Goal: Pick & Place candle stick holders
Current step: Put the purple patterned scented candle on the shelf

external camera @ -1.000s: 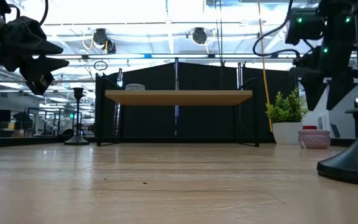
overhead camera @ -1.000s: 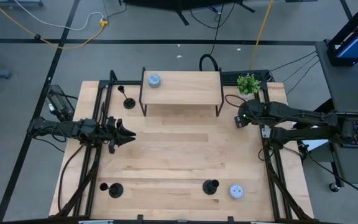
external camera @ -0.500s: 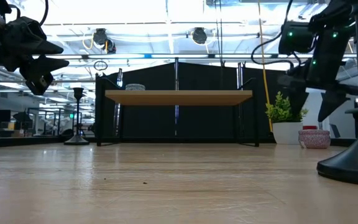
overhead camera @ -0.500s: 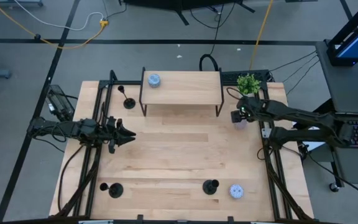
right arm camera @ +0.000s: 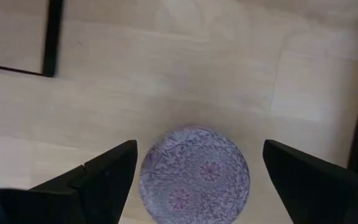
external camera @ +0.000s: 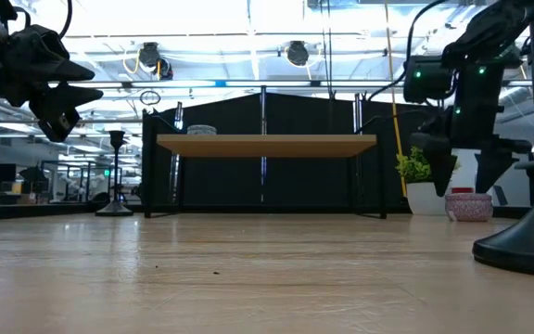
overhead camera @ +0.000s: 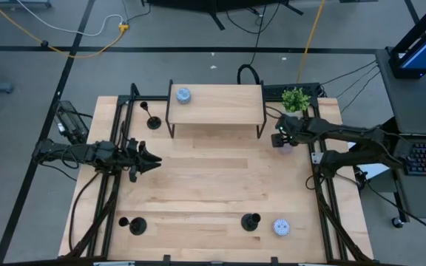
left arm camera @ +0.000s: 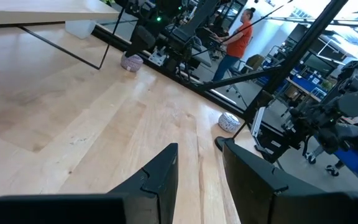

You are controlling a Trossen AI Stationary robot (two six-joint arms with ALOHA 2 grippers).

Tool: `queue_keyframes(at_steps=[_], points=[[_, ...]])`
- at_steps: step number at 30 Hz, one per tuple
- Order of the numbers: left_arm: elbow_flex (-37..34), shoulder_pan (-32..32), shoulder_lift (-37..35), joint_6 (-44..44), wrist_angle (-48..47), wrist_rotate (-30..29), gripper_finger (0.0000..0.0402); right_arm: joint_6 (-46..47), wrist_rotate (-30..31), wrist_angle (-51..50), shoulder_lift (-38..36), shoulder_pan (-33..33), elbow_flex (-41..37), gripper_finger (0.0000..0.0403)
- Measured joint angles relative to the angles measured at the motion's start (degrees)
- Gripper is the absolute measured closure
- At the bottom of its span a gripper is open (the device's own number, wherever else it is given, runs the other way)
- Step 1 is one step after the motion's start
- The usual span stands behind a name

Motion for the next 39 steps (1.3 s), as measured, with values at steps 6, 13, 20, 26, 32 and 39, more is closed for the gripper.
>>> queue_keyframes(at_steps=[6, 13, 20, 26, 32, 39], points=[[0.0, 0.0, 0.0, 0.0, 0.0, 0.0, 0.0270, -0.6, -0.2, 1.6, 4.0, 0.0, 0.0, 0.0059], [0.0, 0.0, 0.0, 0.0, 0.0, 0.0, 0.0270, -0.8, -0.4, 2.2, 6.5, 0.0, 0.0, 0.0071], [0.0, 0.0, 0.0, 0.1, 0.0, -0.1, 0.0270, -0.7, -1.9, 2.0, 8.7, 0.0, 0.1, 0.0097], [0.0, 0.0, 0.0, 0.1, 0.0, -0.1, 0.0270, -0.4, -1.9, 2.0, 9.2, 0.0, 0.2, 0.0110], [0.0, 0.0, 0.0, 0.1, 0.0, -0.1, 0.0270, -0.4, -1.9, 1.7, 9.2, 0.0, 0.2, 0.0109], [0.0, 0.0, 0.0, 0.1, 0.0, -0.1, 0.0270, -0.4, -4.4, 1.5, 9.2, 0.0, 0.2, 0.0109]])
